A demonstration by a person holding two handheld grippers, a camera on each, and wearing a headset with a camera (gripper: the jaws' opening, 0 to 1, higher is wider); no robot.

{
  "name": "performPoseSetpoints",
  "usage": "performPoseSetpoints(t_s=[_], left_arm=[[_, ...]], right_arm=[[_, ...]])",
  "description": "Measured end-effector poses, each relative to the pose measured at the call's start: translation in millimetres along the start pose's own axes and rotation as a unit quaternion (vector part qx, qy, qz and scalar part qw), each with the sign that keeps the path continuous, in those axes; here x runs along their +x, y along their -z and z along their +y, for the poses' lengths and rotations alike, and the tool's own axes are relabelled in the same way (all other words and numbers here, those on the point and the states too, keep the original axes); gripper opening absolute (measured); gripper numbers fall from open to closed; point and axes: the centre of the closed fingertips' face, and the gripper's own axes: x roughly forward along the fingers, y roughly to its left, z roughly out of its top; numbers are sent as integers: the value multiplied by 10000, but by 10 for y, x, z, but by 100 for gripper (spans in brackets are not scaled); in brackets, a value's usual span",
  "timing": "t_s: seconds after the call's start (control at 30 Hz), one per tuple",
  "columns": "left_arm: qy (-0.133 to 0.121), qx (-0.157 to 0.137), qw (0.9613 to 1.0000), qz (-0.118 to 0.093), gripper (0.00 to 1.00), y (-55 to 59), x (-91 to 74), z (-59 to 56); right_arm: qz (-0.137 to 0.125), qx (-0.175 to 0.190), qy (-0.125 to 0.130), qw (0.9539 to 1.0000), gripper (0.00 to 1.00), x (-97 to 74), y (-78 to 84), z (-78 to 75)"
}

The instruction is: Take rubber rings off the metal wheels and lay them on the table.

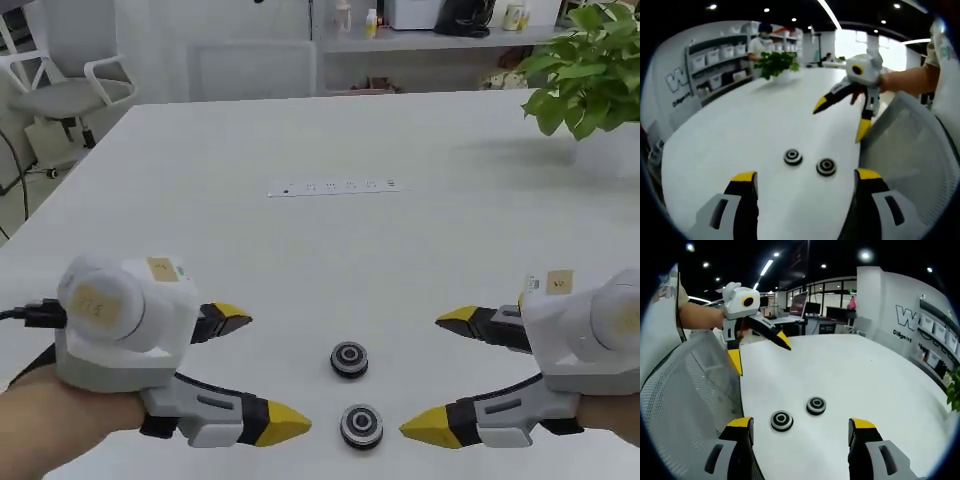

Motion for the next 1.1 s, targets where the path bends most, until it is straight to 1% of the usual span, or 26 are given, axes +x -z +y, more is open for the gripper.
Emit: performPoseSetpoints(t_s=[0.2, 0.33, 0.43, 0.5, 0.57, 0.67, 0.77, 0.97, 1.1], left_arm=[[94, 109, 9999, 88, 76, -22, 156, -29], [184, 204, 9995, 182, 73, 5, 247, -63], [202, 236, 9993, 195, 67, 20, 307, -70], [252, 210, 9993, 196, 65, 26, 344, -85], [322, 190, 9990, 226, 64, 41, 388, -111], [426, 244, 9984, 288, 61, 70, 451, -154], [550, 201, 9977, 333, 58, 88, 506, -199], [695, 300, 9961, 452, 53, 143, 606, -267], [779, 334, 9952, 487, 51, 182, 657, -321]], right_arm=[[9, 25, -112, 9999, 73, 95, 49, 9], [13, -10, -223, 9997, 70, 175, 90, 40], [45, -80, -326, 9994, 69, 236, 121, 84], [76, -115, -387, 9992, 66, 265, 146, 102], [105, -171, -449, 9988, 64, 302, 170, 124], [121, -251, -556, 9981, 60, 345, 199, 157], [121, -294, -639, 9975, 56, 378, 213, 185], [141, -336, -742, 9966, 51, 433, 247, 207], [164, -368, -774, 9962, 48, 454, 263, 221]])
